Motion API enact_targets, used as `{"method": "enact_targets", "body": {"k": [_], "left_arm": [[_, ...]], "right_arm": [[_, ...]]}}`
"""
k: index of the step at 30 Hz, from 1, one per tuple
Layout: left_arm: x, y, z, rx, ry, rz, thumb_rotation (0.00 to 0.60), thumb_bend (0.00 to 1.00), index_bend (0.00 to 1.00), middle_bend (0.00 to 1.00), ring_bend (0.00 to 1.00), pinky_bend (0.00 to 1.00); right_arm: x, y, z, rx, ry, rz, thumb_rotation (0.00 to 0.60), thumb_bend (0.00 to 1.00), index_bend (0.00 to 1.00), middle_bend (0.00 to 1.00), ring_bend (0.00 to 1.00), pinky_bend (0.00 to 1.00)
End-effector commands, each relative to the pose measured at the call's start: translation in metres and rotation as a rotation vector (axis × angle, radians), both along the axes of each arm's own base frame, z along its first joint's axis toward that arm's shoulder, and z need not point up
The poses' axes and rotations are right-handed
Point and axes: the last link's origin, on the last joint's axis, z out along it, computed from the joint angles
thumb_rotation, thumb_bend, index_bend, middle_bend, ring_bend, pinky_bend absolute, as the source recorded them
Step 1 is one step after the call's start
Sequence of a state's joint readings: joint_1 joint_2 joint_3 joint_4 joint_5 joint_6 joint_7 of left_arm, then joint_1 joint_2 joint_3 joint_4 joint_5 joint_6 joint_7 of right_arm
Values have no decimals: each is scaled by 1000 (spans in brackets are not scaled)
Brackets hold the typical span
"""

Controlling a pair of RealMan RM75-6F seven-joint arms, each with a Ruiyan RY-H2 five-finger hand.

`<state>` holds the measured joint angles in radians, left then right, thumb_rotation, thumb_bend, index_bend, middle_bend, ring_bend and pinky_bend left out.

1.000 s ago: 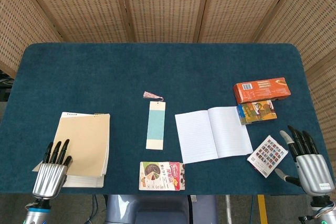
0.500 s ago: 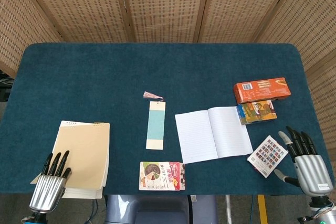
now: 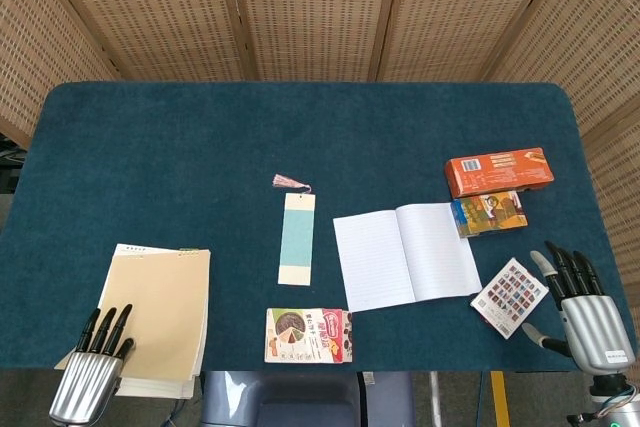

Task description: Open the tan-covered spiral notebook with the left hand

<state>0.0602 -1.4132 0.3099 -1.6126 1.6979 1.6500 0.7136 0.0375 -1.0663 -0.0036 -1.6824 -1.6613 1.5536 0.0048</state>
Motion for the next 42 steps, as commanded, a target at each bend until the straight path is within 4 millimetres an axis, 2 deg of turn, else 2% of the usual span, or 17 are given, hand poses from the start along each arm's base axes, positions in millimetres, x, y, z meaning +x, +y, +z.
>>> {"method": "enact_targets", "body": {"k": [1,9,15,21,26,42], "left_arm": [[0,5,2,20,-4,-5,600,651,771,0,0,0],[10,32,17,107,10,-48,600,651,771,0,0,0],[27,66,32,158,37,-89,600,650,771,0,0,0],[40,92,40,180,47,-109,600,649,771,0,0,0],[48,121,46,213,65,-108,600,649,771,0,0,0],[57,190,37,247,101,-66,600,648,774,0,0,0]], "right_arm": [[0,0,0,0,0,1,600,105,0,0,0,0],[0,0,1,-2,-3,-2,600,105,0,0,0,0],[0,1,2,-6,-6,1,600,105,0,0,0,0],[0,1,3,-9,-10,4,600,105,0,0,0,0],[1,1,5,-18,-18,6,600,105,0,0,0,0],[1,2,9,-36,-28,11,600,105,0,0,0,0]]}}
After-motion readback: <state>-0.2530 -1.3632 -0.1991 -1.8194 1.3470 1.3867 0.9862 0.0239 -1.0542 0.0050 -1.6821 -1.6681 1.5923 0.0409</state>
